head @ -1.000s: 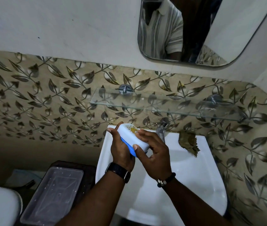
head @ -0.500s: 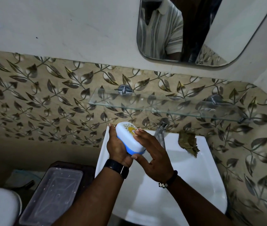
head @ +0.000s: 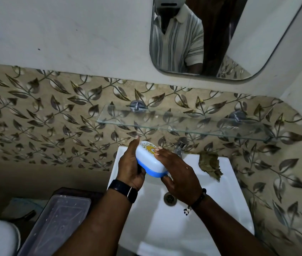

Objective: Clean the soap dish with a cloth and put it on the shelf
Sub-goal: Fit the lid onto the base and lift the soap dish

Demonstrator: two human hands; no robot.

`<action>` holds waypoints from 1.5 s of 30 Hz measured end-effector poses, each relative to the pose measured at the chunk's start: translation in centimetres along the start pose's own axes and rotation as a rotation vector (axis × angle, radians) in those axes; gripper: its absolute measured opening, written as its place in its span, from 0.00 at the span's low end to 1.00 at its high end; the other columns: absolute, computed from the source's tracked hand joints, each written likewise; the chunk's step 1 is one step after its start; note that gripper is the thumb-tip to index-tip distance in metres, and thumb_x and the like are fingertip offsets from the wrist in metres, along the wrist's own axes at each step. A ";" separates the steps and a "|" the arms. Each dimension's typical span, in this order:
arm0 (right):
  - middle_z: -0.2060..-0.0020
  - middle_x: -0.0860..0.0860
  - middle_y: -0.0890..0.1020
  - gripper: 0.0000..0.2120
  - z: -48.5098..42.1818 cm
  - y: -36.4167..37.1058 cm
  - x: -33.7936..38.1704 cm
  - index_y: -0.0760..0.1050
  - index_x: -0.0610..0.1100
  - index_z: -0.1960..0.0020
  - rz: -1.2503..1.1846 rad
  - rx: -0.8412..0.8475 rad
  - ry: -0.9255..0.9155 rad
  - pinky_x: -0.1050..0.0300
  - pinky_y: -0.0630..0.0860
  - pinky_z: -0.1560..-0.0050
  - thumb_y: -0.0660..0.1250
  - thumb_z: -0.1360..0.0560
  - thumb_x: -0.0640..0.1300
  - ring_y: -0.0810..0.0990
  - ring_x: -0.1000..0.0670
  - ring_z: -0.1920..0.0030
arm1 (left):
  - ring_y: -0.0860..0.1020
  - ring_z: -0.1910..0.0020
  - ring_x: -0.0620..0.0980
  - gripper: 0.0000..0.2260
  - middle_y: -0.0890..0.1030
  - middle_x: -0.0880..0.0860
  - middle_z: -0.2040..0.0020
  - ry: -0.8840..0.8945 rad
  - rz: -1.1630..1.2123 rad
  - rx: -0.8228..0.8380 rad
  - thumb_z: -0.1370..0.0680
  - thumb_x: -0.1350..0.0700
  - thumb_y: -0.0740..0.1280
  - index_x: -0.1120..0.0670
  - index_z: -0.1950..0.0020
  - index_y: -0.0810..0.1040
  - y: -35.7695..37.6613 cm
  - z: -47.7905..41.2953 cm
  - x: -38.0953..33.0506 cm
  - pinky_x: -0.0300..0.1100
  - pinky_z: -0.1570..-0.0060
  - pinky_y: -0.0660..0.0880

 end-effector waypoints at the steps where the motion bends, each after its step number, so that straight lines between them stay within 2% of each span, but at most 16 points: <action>1: 0.31 0.45 0.76 0.34 0.1 0.0 -0.1 0.72 0.39 0.30 -0.020 0.007 -0.003 0.57 0.66 0.25 0.72 0.36 0.26 0.70 0.48 0.27 | 0.80 0.44 0.63 0.34 0.80 0.67 0.36 0.008 -0.003 -0.016 0.30 0.46 0.75 0.64 0.31 0.76 -0.2 -0.2 -0.1 0.60 0.35 0.76; 5: 0.27 0.46 0.72 0.34 0.5 0.1 0.2 0.72 0.38 0.29 -0.146 0.073 0.033 0.47 0.69 0.26 0.70 0.34 0.27 0.66 0.48 0.23 | 0.80 0.44 0.63 0.34 0.80 0.67 0.38 0.032 0.018 -0.082 0.34 0.49 0.74 0.65 0.32 0.76 -0.6 -0.1 0.1 0.62 0.34 0.74; 7: 0.23 0.47 0.67 0.36 1.1 0.4 0.4 0.66 0.41 0.24 -0.244 0.076 0.176 0.40 0.68 0.27 0.68 0.32 0.34 0.63 0.47 0.22 | 0.81 0.48 0.63 0.21 0.82 0.64 0.48 0.075 0.034 -0.118 0.29 0.52 0.72 0.63 0.42 0.80 -0.5 0.6 0.4 0.60 0.39 0.78; 9: 0.23 0.47 0.66 0.38 1.8 0.7 0.8 0.62 0.45 0.23 -0.467 -0.005 0.426 0.40 0.69 0.27 0.65 0.33 0.41 0.66 0.48 0.23 | 0.81 0.58 0.59 0.06 0.82 0.58 0.60 0.137 0.033 -0.163 0.24 0.55 0.68 0.59 0.55 0.78 -0.2 1.3 0.6 0.50 0.51 0.82; 11: 0.28 0.46 0.73 0.34 1.7 0.6 1.9 0.66 0.50 0.25 -0.826 -0.139 0.775 0.51 0.78 0.37 0.64 0.31 0.50 0.76 0.50 0.32 | 0.79 0.67 0.53 0.09 0.79 0.52 0.70 0.184 0.032 -0.182 0.22 0.59 0.66 0.56 0.63 0.75 0.2 1.7 0.8 0.42 0.64 0.79; 14: 0.44 0.39 0.84 0.27 0.6 0.6 3.9 0.76 0.47 0.35 -1.165 -0.106 1.147 0.46 0.84 0.57 0.66 0.25 0.64 0.85 0.40 0.55 | 0.80 0.73 0.50 0.13 0.79 0.51 0.73 0.230 -0.013 -0.159 0.21 0.61 0.63 0.56 0.66 0.74 0.6 2.8 1.3 0.40 0.69 0.78; 17: 0.54 0.34 0.85 0.17 -0.1 0.1 4.5 0.77 0.40 0.42 -1.138 -0.143 1.302 0.53 0.79 0.70 0.64 0.19 0.54 0.81 0.39 0.70 | 0.83 0.64 0.54 0.10 0.83 0.55 0.65 0.247 -0.132 -0.133 0.21 0.59 0.62 0.58 0.59 0.79 0.1 3.6 2.0 0.43 0.63 0.80; 21: 0.55 0.35 0.85 0.09 -0.1 -0.8 3.8 0.78 0.40 0.44 -1.022 -0.137 1.236 0.57 0.73 0.75 0.64 0.20 0.45 0.79 0.39 0.72 | 0.83 0.60 0.55 0.09 0.85 0.56 0.59 0.253 -0.329 -0.128 0.22 0.54 0.69 0.58 0.55 0.83 -0.8 3.7 1.4 0.45 0.60 0.77; 26: 0.55 0.36 0.85 0.09 -0.1 -0.7 4.0 0.78 0.42 0.43 -1.023 -0.089 1.229 0.56 0.74 0.74 0.64 0.19 0.44 0.80 0.38 0.71 | 0.83 0.60 0.57 0.09 0.85 0.60 0.58 0.280 -0.371 -0.140 0.23 0.55 0.72 0.60 0.59 0.84 -1.7 3.4 1.2 0.48 0.56 0.76; 28: 0.52 0.38 0.85 0.11 0.3 -0.3 4.1 0.77 0.45 0.39 -1.020 -0.070 1.240 0.55 0.76 0.73 0.66 0.20 0.47 0.82 0.40 0.68 | 0.84 0.56 0.59 0.08 0.86 0.61 0.55 0.284 -0.354 -0.168 0.23 0.53 0.73 0.56 0.60 0.86 -2.4 3.2 1.7 0.50 0.54 0.77; 30: 0.45 0.42 0.82 0.16 1.0 0.3 3.9 0.75 0.51 0.37 -0.919 -0.064 1.207 0.53 0.81 0.68 0.72 0.23 0.50 0.85 0.44 0.58 | 0.83 0.56 0.57 0.09 0.86 0.57 0.56 0.306 -0.342 -0.183 0.23 0.53 0.72 0.52 0.61 0.86 -3.2 3.3 2.2 0.50 0.55 0.76; 32: 0.38 0.47 0.77 0.27 1.9 0.5 3.8 0.74 0.56 0.35 -0.783 -0.028 1.078 0.53 0.84 0.57 0.77 0.31 0.56 0.83 0.48 0.46 | 0.84 0.59 0.54 0.10 0.87 0.51 0.60 0.330 -0.326 -0.206 0.22 0.53 0.71 0.51 0.62 0.86 -3.7 3.5 2.4 0.46 0.58 0.77; 34: 0.36 0.55 0.74 0.36 2.6 0.3 4.1 0.72 0.56 0.33 -0.689 0.032 0.894 0.56 0.82 0.46 0.79 0.38 0.59 0.79 0.54 0.40 | 0.84 0.58 0.55 0.09 0.87 0.53 0.59 0.368 -0.310 -0.224 0.22 0.54 0.71 0.51 0.61 0.86 -3.7 3.9 2.4 0.48 0.57 0.77; 36: 0.37 0.58 0.73 0.39 2.4 -0.6 4.5 0.71 0.54 0.31 -0.597 0.032 0.756 0.60 0.79 0.46 0.81 0.38 0.58 0.77 0.56 0.38 | 0.82 0.57 0.57 0.09 0.86 0.57 0.57 0.439 -0.308 -0.221 0.21 0.54 0.71 0.53 0.60 0.85 -3.3 4.1 2.0 0.51 0.55 0.77; 41: 0.40 0.55 0.76 0.37 -2.2 -5.7 4.1 0.72 0.50 0.32 -0.281 -0.071 0.476 0.57 0.75 0.40 0.79 0.36 0.62 0.75 0.51 0.38 | 0.85 0.53 0.58 0.12 0.85 0.61 0.50 0.689 -0.409 -0.112 0.21 0.47 0.69 0.51 0.59 0.86 1.1 5.5 -1.4 0.53 0.51 0.81; 45: 0.40 0.54 0.76 0.36 -7.4 -11.2 0.3 0.73 0.54 0.33 -0.209 -0.003 0.567 0.57 0.76 0.42 0.80 0.37 0.62 0.76 0.52 0.41 | 0.85 0.53 0.48 0.11 0.87 0.49 0.54 0.853 -0.636 0.092 0.22 0.46 0.69 0.51 0.53 0.87 7.0 5.8 -5.6 0.46 0.52 0.82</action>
Point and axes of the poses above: each hand's wrist, its own z-axis away from the middle knuckle, its own y-axis out of the palm, x = y × z, the point moved 1 cm from there along -z, towards the middle knuckle
